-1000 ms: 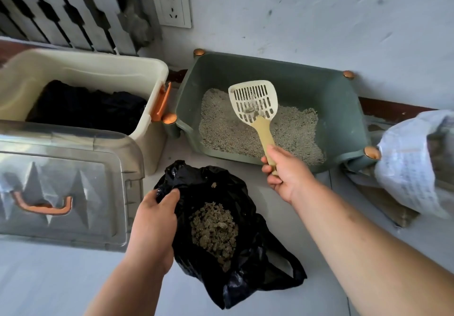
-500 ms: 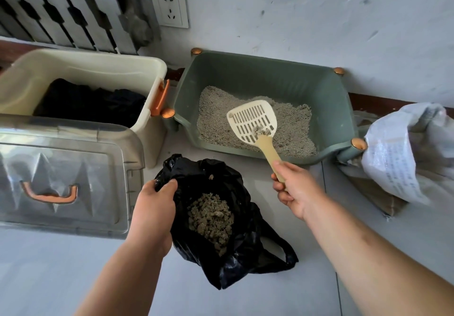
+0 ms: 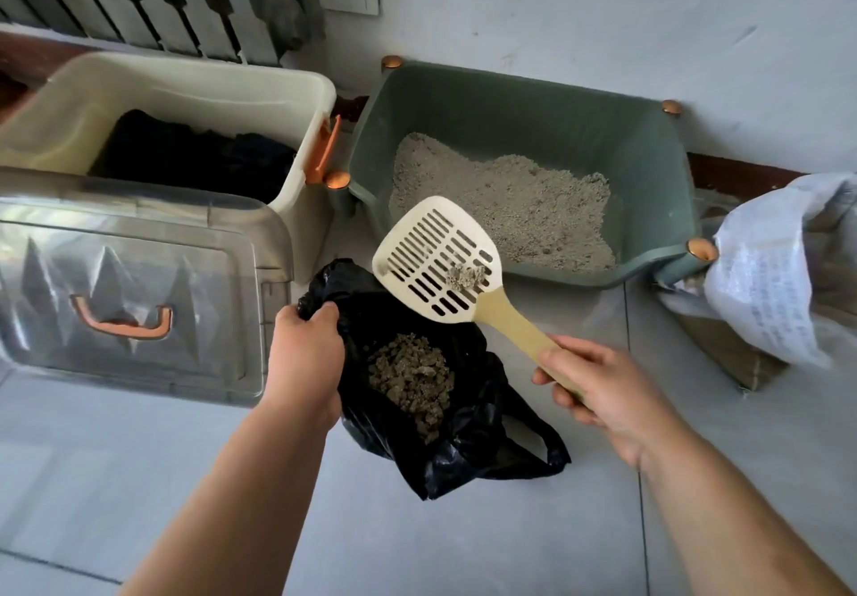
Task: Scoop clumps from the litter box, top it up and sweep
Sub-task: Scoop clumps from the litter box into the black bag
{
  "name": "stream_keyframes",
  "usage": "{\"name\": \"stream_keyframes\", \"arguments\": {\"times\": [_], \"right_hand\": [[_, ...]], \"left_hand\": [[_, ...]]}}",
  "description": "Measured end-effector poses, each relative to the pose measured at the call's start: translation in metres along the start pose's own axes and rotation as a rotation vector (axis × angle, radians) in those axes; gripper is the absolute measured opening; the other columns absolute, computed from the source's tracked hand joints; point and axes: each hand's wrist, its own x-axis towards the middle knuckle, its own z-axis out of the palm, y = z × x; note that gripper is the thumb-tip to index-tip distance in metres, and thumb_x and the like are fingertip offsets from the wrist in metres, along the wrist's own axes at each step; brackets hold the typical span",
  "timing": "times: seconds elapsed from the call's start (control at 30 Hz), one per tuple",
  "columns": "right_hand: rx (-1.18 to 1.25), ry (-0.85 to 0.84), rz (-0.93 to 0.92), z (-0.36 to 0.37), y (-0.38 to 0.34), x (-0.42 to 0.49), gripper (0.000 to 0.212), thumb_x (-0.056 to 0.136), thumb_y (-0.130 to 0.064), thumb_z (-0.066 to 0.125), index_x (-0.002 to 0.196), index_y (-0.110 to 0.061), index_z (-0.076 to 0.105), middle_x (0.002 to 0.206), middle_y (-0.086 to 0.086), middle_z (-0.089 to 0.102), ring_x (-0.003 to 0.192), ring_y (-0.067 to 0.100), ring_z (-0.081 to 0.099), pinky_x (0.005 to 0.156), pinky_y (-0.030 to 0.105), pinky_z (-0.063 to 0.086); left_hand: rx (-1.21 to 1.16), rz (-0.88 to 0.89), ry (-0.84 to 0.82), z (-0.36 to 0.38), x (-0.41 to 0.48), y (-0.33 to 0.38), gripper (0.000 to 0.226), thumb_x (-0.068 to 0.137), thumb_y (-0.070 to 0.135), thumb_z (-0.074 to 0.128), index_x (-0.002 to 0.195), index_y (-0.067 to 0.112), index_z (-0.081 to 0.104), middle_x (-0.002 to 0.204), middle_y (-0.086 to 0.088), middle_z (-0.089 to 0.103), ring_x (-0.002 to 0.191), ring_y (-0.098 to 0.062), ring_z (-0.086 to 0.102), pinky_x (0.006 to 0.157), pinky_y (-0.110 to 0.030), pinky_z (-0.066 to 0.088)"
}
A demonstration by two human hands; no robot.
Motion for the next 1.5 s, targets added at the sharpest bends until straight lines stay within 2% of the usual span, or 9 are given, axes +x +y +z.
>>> {"name": "stream_keyframes", "arguments": {"times": [0.17,0.27,0.4,0.63,0.83,0.93,1.07,1.37,1.5], "right_hand": [[-0.337,-0.032,-0.078,-0.013,0.013,-0.006,0.03,0.084,-0.018,0.069,0.097,-0.045,0.071,0.084,-0.009,0.072,0.067,0.006,0.06,0.06,0.014,0.046],[-0.4,-0.007,-0.093,-0.014,0.02,-0.004,0.035,0.082,-0.019,0.073,0.098,-0.05,0.07,0.091,-0.011,0.072,0.086,0.018,0.066,0.08,0.03,0.051],[-0.341,0.021,-0.129,-0.012,0.02,-0.004,0.041,0.081,-0.014,0.074,0.095,-0.053,0.069,0.088,-0.006,0.071,0.087,0.025,0.065,0.078,0.031,0.05],[-0.286,0.007,-0.127,-0.012,0.014,-0.006,0.037,0.08,-0.014,0.073,0.095,-0.048,0.072,0.088,-0.011,0.071,0.084,0.011,0.064,0.078,0.026,0.047],[0.043,-0.066,-0.089,0.0,-0.003,-0.007,0.025,0.085,-0.005,0.063,0.096,-0.023,0.076,0.073,0.009,0.066,0.062,0.017,0.049,0.063,0.03,0.04],[0.208,-0.099,-0.095,0.018,-0.025,-0.006,0.02,0.088,-0.008,0.058,0.096,-0.017,0.075,0.071,0.01,0.062,0.057,0.015,0.047,0.054,0.028,0.036],[0.285,-0.157,-0.089,0.049,-0.068,0.002,0.024,0.092,-0.011,0.054,0.082,-0.018,0.075,0.066,0.005,0.061,0.051,0.011,0.045,0.045,0.024,0.029],[0.266,-0.224,-0.134,0.1,-0.129,0.023,0.017,0.09,-0.019,0.061,0.102,-0.011,0.07,0.072,0.004,0.062,0.058,0.011,0.047,0.04,0.019,0.032],[0.235,-0.145,-0.207,0.085,-0.112,0.01,0.019,0.091,-0.016,0.06,0.108,-0.017,0.068,0.071,0.003,0.06,0.056,0.01,0.047,0.04,0.02,0.032]], "left_hand": [[0.017,0.019,0.05,-0.002,0.006,-0.006,0.014,0.098,0.016,0.045,0.109,0.008,0.048,0.079,-0.006,0.049,0.07,-0.023,0.05,0.06,-0.034,0.043],[0.017,0.022,0.081,-0.002,0.005,-0.005,0.015,0.096,0.016,0.043,0.107,0.008,0.049,0.083,-0.008,0.049,0.073,-0.023,0.048,0.063,-0.035,0.042],[0.012,0.029,0.076,-0.005,0.003,-0.004,0.016,0.098,0.017,0.044,0.11,0.008,0.05,0.081,-0.006,0.049,0.07,-0.021,0.048,0.063,-0.035,0.041],[0.106,0.132,0.063,-0.006,-0.002,-0.001,0.02,0.099,0.02,0.049,0.118,0.017,0.052,0.095,-0.003,0.061,0.08,-0.02,0.057,0.071,-0.035,0.048],[0.496,0.36,0.102,-0.009,-0.015,0.016,0.039,0.096,0.032,0.053,0.133,0.023,0.048,0.133,-0.001,0.042,0.111,-0.026,0.053,0.096,-0.042,0.047],[0.555,0.445,0.144,-0.014,-0.02,0.031,0.047,0.096,0.031,0.054,0.141,0.022,0.044,0.143,-0.005,0.037,0.131,-0.028,0.042,0.102,-0.038,0.037],[0.511,0.495,0.173,-0.027,-0.02,0.051,0.044,0.097,0.029,0.052,0.14,0.024,0.044,0.145,-0.005,0.036,0.132,-0.028,0.043,0.108,-0.041,0.038],[0.302,0.521,0.287,-0.072,-0.004,0.084,0.033,0.097,0.028,0.054,0.13,0.027,0.051,0.139,0.001,0.048,0.103,-0.023,0.059,0.089,-0.04,0.048],[0.337,0.54,0.187,-0.067,-0.004,0.091,0.02,0.096,0.035,0.057,0.114,0.026,0.056,0.117,0.007,0.062,0.095,-0.014,0.062,0.071,-0.026,0.046]]}}
